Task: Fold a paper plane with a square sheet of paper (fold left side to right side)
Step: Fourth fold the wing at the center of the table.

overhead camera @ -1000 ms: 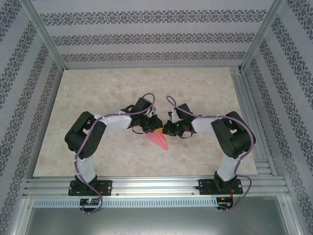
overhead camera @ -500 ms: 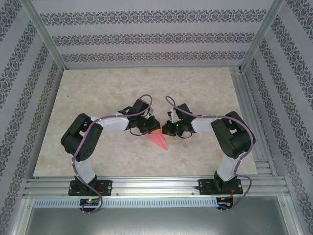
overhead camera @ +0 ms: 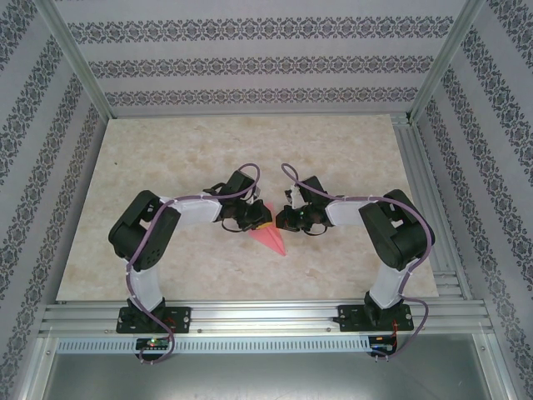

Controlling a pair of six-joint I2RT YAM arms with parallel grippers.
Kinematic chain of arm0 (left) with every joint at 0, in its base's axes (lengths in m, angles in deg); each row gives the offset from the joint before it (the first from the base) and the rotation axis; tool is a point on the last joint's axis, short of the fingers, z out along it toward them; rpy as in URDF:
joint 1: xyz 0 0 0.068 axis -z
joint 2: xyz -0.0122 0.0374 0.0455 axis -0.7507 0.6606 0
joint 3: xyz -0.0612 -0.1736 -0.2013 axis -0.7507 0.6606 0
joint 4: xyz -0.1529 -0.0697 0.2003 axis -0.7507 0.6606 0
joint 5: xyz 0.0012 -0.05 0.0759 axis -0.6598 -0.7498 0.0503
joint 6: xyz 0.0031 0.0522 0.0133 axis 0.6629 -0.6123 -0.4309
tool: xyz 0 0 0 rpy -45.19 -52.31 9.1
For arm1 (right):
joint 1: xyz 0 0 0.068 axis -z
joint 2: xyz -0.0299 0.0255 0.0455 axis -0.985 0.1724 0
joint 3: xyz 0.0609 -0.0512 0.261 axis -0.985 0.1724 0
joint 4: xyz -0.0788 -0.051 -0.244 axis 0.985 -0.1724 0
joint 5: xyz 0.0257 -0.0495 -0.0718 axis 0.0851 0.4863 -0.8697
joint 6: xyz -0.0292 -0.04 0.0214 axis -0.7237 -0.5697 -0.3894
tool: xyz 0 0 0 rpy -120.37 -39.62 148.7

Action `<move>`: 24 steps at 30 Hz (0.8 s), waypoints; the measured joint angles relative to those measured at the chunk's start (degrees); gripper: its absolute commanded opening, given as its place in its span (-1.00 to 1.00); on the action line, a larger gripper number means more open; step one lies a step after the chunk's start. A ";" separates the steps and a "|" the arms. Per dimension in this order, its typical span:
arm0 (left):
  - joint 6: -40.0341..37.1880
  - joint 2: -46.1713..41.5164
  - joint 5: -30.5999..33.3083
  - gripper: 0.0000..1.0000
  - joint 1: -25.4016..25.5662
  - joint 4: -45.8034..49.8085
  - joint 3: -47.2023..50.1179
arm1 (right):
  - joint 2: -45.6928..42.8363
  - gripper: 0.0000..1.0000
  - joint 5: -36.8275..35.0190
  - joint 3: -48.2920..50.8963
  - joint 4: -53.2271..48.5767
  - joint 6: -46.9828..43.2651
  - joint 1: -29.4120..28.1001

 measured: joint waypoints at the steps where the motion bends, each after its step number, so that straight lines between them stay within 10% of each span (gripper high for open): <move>1: 0.00 0.07 0.00 -0.66 0.00 -0.02 0.00 | 0.00 -0.85 0.00 0.00 0.00 0.00 0.00; 24: -0.68 1.70 1.27 -0.67 -0.02 -0.42 1.42 | 0.31 -0.68 0.17 -1.40 -2.01 -0.20 -0.22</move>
